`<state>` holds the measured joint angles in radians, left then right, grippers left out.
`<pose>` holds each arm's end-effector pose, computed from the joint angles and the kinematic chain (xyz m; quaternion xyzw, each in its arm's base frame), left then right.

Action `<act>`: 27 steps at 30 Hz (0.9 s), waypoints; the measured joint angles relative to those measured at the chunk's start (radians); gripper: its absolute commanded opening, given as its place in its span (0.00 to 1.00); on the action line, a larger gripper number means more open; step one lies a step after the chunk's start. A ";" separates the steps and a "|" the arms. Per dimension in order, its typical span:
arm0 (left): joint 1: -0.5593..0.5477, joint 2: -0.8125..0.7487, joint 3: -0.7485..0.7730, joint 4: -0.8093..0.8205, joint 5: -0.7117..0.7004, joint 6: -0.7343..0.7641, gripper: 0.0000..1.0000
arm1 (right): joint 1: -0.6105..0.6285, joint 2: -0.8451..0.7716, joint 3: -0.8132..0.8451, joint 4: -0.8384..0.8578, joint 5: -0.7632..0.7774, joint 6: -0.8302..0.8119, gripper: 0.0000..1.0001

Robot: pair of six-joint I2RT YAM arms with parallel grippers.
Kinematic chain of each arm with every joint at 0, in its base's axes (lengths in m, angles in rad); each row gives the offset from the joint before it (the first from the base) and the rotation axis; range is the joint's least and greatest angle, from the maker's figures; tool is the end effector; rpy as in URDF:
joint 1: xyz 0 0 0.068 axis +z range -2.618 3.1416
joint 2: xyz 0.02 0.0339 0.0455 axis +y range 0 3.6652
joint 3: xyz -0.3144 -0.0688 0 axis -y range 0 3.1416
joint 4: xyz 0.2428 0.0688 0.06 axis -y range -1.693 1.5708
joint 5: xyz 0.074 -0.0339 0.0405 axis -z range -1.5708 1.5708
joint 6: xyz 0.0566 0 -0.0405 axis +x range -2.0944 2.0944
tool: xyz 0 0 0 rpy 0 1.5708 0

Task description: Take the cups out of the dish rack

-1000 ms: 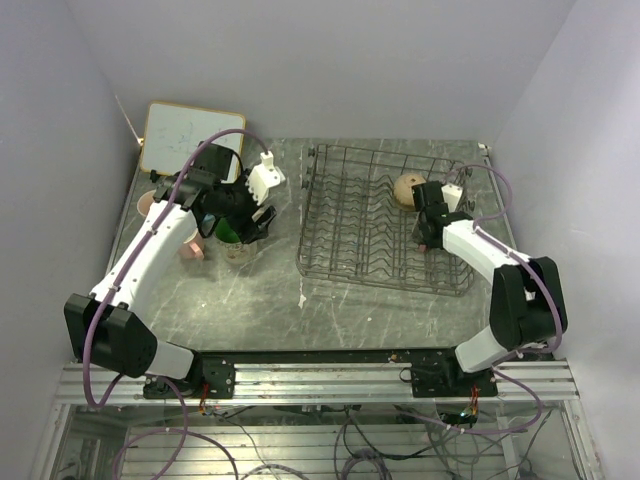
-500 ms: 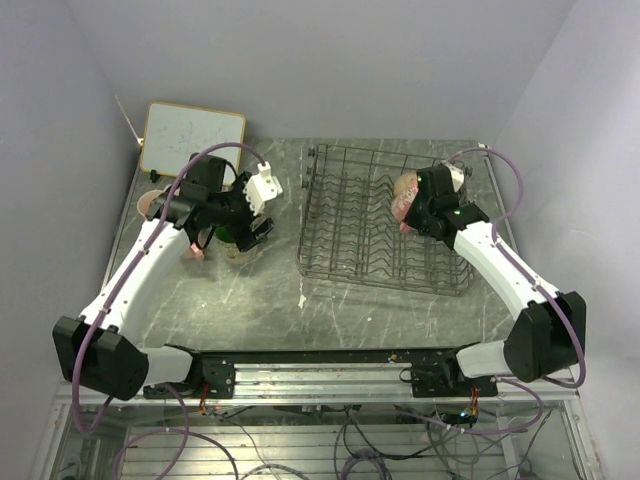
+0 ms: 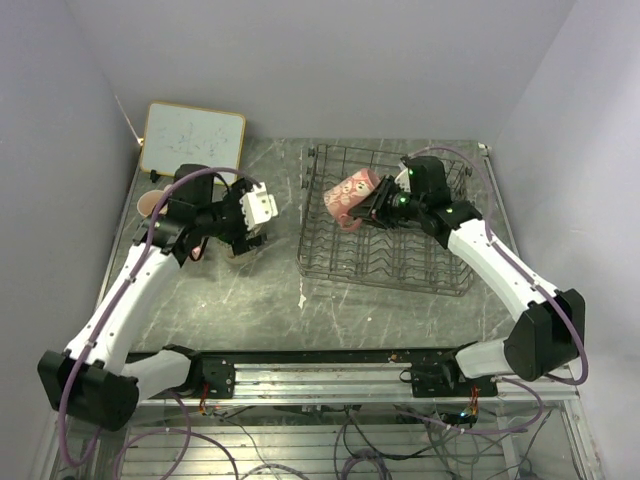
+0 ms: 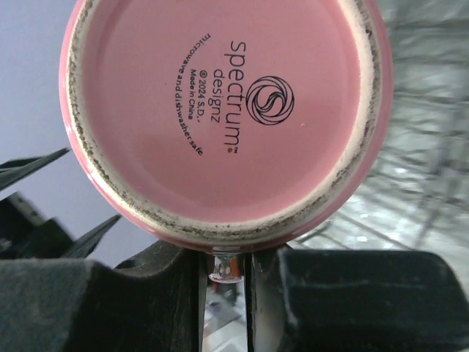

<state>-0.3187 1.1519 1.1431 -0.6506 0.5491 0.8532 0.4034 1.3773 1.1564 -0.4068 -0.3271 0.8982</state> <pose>0.2111 -0.1008 0.3837 0.5774 0.6542 -0.1229 0.4729 0.2806 0.1395 0.3524 0.1435 0.8703 0.3869 0.2687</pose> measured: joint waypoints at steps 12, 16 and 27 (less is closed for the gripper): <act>-0.019 -0.301 -0.254 0.266 0.018 0.159 0.91 | 0.132 0.066 -0.035 0.449 -0.371 0.303 0.00; -0.031 -0.352 -0.273 0.352 0.017 0.189 0.89 | 0.193 0.097 -0.047 0.553 -0.425 0.383 0.00; -0.032 -0.436 -0.274 0.420 0.021 0.276 0.84 | 0.300 0.135 -0.062 0.795 -0.455 0.543 0.00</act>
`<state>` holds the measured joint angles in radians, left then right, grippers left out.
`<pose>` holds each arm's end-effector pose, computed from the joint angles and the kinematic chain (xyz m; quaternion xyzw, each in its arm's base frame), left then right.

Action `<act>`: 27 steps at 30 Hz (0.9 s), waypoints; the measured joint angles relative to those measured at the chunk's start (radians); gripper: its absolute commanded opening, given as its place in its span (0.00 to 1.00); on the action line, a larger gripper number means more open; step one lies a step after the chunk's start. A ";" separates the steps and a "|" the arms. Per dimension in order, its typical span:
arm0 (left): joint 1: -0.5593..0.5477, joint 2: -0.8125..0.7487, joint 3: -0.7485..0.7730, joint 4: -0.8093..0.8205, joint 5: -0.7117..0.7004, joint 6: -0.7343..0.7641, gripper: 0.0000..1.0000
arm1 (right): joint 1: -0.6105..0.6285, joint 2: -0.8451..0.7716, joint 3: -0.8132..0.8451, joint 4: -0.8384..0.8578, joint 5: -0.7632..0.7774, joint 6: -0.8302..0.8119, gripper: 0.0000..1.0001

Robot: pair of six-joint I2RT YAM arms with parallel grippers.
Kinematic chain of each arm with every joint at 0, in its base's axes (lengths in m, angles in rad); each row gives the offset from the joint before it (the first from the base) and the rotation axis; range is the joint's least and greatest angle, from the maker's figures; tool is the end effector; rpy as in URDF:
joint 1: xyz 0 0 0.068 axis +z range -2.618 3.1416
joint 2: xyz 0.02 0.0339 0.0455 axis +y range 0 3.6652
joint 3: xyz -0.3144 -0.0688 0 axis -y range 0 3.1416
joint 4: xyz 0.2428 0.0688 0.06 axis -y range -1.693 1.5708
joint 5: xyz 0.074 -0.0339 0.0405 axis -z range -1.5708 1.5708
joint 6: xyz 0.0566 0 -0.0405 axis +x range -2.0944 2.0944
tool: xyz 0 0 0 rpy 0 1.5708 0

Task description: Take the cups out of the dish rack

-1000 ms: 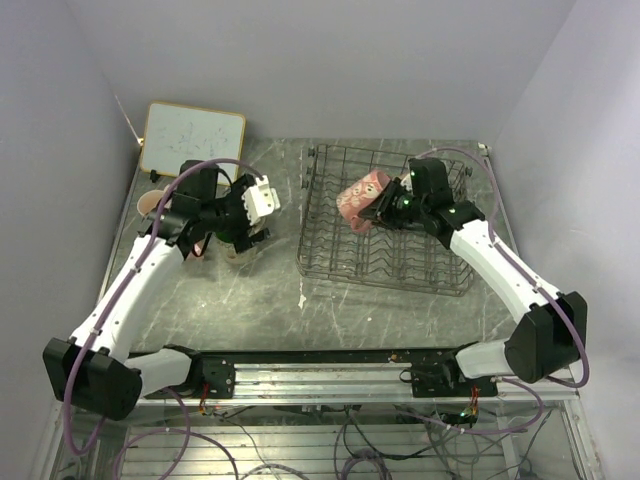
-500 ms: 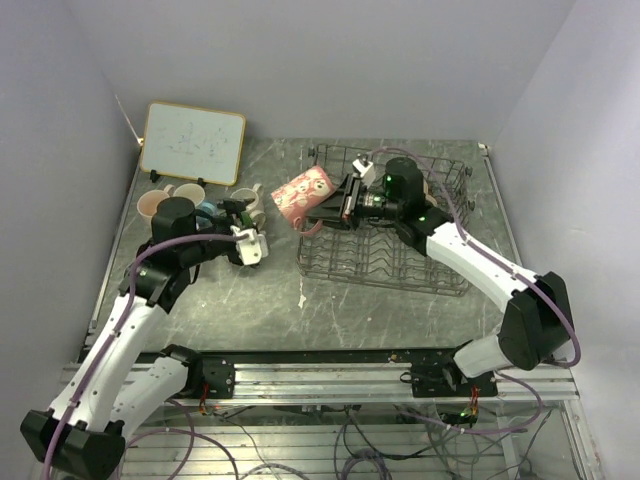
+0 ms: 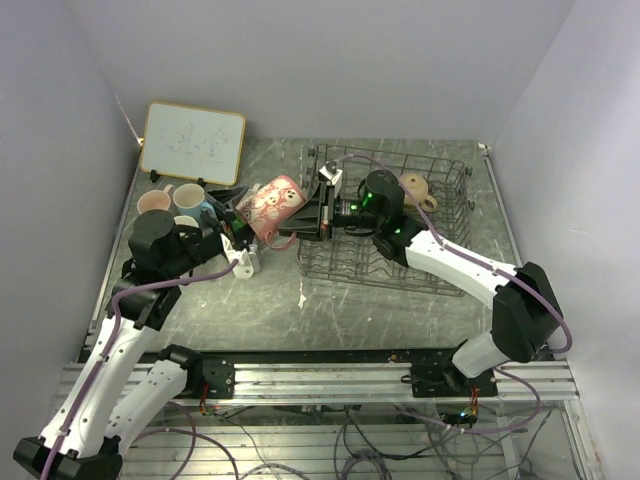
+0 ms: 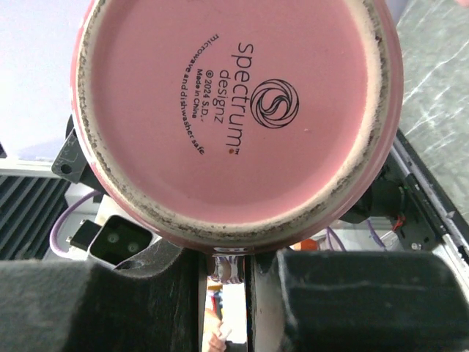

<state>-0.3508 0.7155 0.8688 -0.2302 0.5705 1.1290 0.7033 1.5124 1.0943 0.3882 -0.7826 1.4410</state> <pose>0.1161 -0.0750 0.4068 0.6159 0.3911 0.0563 0.6815 0.2503 0.2645 0.3802 -0.0086 0.7145 0.6963 0.0675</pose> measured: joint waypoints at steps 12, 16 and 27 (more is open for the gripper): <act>0.001 -0.007 -0.015 0.038 -0.008 0.024 0.16 | 0.036 0.022 -0.020 0.149 -0.037 0.138 0.00; 0.000 -0.011 -0.019 0.078 0.002 0.024 0.07 | 0.038 0.026 -0.026 0.175 -0.056 0.192 0.18; -0.021 0.181 0.098 -0.121 -0.077 -0.064 0.07 | -0.073 0.027 -0.005 -0.003 -0.062 -0.006 0.92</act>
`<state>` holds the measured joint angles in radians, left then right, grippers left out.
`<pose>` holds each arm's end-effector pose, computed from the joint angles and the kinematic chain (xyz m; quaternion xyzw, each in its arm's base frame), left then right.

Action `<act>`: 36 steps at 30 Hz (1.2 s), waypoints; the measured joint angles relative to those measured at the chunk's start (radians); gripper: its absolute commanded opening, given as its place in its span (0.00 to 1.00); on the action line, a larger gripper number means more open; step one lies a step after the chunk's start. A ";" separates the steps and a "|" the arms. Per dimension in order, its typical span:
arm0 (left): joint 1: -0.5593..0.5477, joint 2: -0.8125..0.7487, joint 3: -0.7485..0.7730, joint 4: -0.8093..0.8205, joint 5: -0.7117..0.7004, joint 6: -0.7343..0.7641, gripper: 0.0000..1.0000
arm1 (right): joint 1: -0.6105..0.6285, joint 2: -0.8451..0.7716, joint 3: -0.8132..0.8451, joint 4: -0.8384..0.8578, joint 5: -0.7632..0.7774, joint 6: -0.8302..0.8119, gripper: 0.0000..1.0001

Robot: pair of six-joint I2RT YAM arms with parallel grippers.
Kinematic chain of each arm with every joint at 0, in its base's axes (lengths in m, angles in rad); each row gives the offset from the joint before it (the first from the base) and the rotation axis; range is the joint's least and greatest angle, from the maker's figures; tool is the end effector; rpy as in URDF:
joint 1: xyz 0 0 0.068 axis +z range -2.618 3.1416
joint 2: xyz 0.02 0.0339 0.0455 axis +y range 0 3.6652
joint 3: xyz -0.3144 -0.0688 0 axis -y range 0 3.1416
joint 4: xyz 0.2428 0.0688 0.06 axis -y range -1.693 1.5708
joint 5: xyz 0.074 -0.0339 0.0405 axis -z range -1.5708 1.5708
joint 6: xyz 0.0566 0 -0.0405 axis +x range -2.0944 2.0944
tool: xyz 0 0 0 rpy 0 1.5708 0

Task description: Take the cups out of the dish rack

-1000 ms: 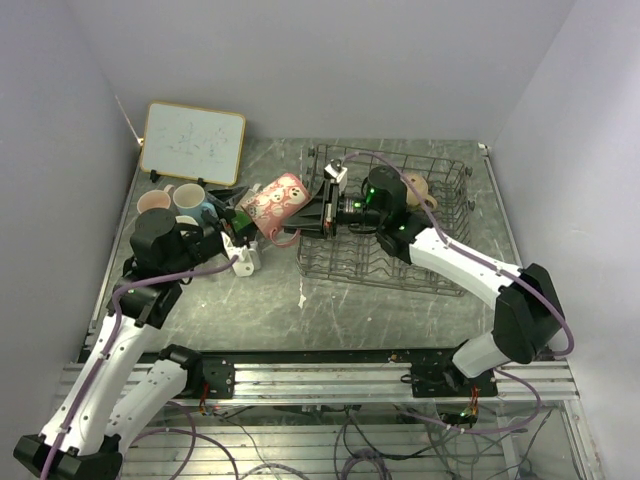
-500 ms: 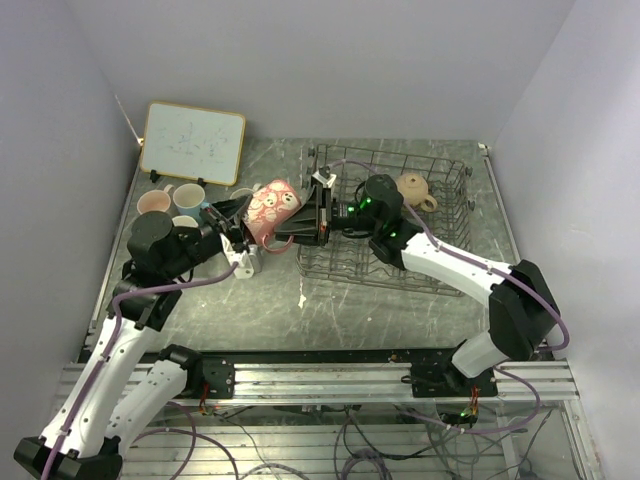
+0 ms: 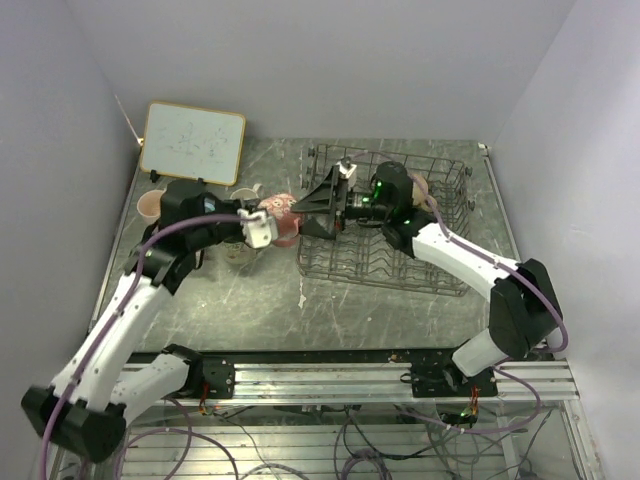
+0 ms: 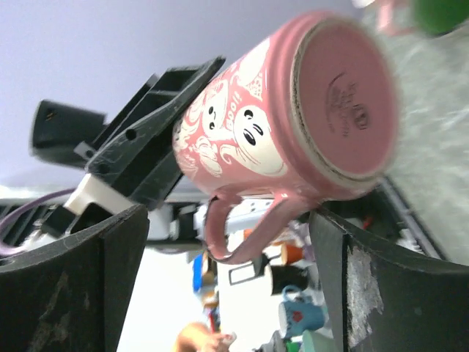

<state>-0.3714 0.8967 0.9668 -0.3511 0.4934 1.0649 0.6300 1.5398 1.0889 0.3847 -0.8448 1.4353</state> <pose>0.1587 -0.0906 0.4016 0.6205 0.4870 0.0146 0.6145 0.2710 0.2500 0.3686 0.0032 0.7225 0.6886 0.0624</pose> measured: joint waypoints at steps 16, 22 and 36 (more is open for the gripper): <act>-0.096 0.664 0.587 -0.429 -0.405 -0.349 0.07 | -0.433 -0.160 -0.008 -0.612 0.151 -0.428 0.93; -0.095 0.834 0.703 -0.488 -0.454 -0.515 0.07 | -0.481 -0.182 0.001 -0.743 0.224 -0.516 0.93; -0.057 1.022 0.873 -0.574 -0.510 -0.792 0.07 | -0.535 -0.210 0.006 -0.822 0.259 -0.580 0.93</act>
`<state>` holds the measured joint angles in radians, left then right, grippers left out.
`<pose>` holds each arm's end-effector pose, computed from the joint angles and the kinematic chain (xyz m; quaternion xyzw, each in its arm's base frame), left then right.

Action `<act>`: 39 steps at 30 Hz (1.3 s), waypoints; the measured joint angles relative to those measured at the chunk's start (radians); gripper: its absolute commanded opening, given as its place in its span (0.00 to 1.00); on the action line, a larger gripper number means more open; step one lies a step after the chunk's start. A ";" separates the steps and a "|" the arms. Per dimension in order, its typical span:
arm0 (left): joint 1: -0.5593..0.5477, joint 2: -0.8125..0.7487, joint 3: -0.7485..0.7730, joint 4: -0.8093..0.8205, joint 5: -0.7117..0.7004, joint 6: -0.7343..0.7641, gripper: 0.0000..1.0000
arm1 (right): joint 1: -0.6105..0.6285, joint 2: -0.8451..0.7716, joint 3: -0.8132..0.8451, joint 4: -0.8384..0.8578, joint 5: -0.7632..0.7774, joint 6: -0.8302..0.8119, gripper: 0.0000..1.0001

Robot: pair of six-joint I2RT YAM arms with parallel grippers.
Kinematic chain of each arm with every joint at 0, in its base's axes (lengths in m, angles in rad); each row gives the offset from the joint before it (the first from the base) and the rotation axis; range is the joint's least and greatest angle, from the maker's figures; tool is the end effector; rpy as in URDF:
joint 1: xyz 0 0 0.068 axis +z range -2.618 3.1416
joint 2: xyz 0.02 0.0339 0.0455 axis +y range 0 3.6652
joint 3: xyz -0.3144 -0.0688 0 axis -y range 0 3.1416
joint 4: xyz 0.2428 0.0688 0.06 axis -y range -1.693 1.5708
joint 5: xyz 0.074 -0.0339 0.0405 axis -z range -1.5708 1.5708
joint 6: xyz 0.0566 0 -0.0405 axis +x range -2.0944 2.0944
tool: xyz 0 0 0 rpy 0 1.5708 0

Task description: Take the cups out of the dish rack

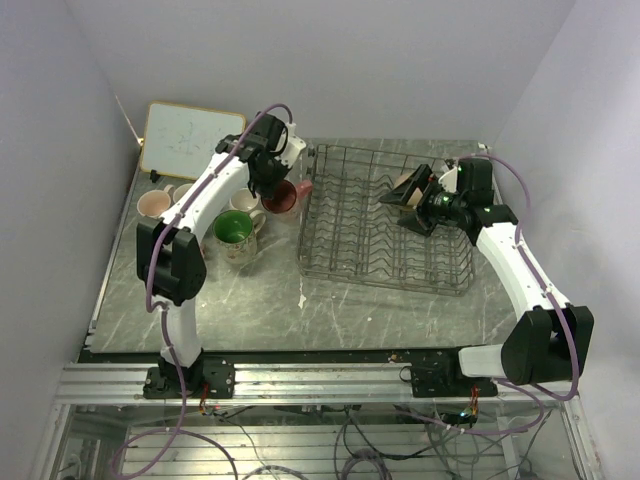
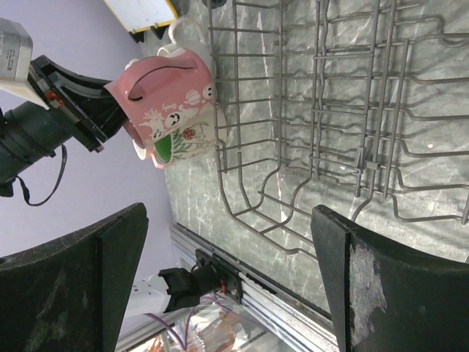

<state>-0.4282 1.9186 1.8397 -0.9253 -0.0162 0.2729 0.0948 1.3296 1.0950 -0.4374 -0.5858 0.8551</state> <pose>0.4043 -0.1835 0.3396 0.3276 0.9025 -0.0139 0.2793 0.2856 0.0586 0.3453 0.2035 0.8473 0.4215 0.2510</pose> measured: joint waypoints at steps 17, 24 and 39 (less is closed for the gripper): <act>0.047 0.175 0.076 -0.008 -0.002 -0.163 0.07 | -0.032 0.003 0.001 -0.002 0.003 -0.008 0.93; 0.054 0.239 0.112 -0.006 0.001 -0.177 0.07 | -0.045 0.029 0.026 -0.013 0.037 -0.023 0.94; 0.087 0.244 0.115 0.011 0.045 -0.158 0.56 | -0.062 0.143 0.094 -0.037 0.222 -0.061 0.96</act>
<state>-0.3416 2.1624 1.9549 -0.9138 0.0284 0.1154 0.0330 1.4731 1.1889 -0.4744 -0.3641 0.7944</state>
